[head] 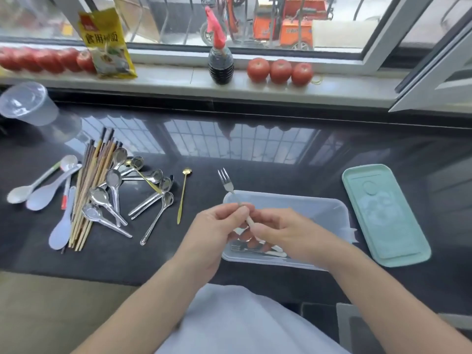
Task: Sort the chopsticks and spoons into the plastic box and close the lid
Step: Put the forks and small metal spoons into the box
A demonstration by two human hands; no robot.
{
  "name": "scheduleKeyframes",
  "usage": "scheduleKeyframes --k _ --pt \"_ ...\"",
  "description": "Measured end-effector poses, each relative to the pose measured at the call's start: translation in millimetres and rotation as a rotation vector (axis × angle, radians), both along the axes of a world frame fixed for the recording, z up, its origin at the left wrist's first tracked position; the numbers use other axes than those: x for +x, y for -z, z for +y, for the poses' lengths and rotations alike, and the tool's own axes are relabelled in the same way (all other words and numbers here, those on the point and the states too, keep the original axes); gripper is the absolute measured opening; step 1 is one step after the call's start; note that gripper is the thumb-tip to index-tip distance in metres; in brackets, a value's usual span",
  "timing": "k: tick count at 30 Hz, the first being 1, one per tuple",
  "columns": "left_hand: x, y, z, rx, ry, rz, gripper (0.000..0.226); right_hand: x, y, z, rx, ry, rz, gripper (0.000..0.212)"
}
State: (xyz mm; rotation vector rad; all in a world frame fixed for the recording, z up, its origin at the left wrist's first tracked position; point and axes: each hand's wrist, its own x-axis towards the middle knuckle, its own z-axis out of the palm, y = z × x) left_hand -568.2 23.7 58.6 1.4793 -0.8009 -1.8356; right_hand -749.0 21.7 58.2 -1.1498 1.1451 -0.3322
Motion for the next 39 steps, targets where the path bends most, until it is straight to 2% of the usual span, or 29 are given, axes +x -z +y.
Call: scheduleKeyframes --k 3,5,7,9,10,13,16,21,27,32,36,39 --pt "-14 3 -8 -0.072 0.003 -0.076 0.012 5 5 2 -0.013 0.207 -0.058 0.016" --pt "-9 6 -7 -0.114 0.026 -0.244 0.012 -8 12 0 -0.012 0.225 0.005 0.007" --pt "6 13 -3 -0.109 -0.001 -0.345 0.016 -32 23 -4 -0.072 0.106 0.247 0.009" --pt "23 19 1 -0.053 -0.068 -0.362 0.02 -54 36 -8 -0.099 -0.092 0.57 0.013" --pt "30 23 3 -0.011 -0.089 -0.37 0.02 -59 42 -10 -0.068 -0.17 0.67 0.013" --pt "38 30 10 0.09 -0.071 -0.407 0.018 -46 64 -11 0.025 -0.318 0.796 0.014" --pt "36 33 18 0.14 -0.016 -0.371 0.018 -14 76 -9 -0.035 -0.404 0.824 0.011" --pt "48 31 21 0.16 -0.073 -0.371 0.017 6 86 -12 -0.146 -0.446 0.871 0.006" --pt "56 30 24 0.191 -0.108 -0.322 0.018 -1 89 -12 -0.12 -0.473 0.896 0.004" --pt "53 30 20 0.169 -0.07 -0.307 0.018 -5 92 -13 -0.037 -0.476 0.859 0.024" --pt "49 30 17 0.166 -0.042 -0.296 0.018 -9 93 -10 -0.084 -0.414 0.789 0.021" --pt "49 31 16 0.171 -0.044 -0.296 0.018 -8 86 -11 -0.068 -0.406 0.726 0.026"
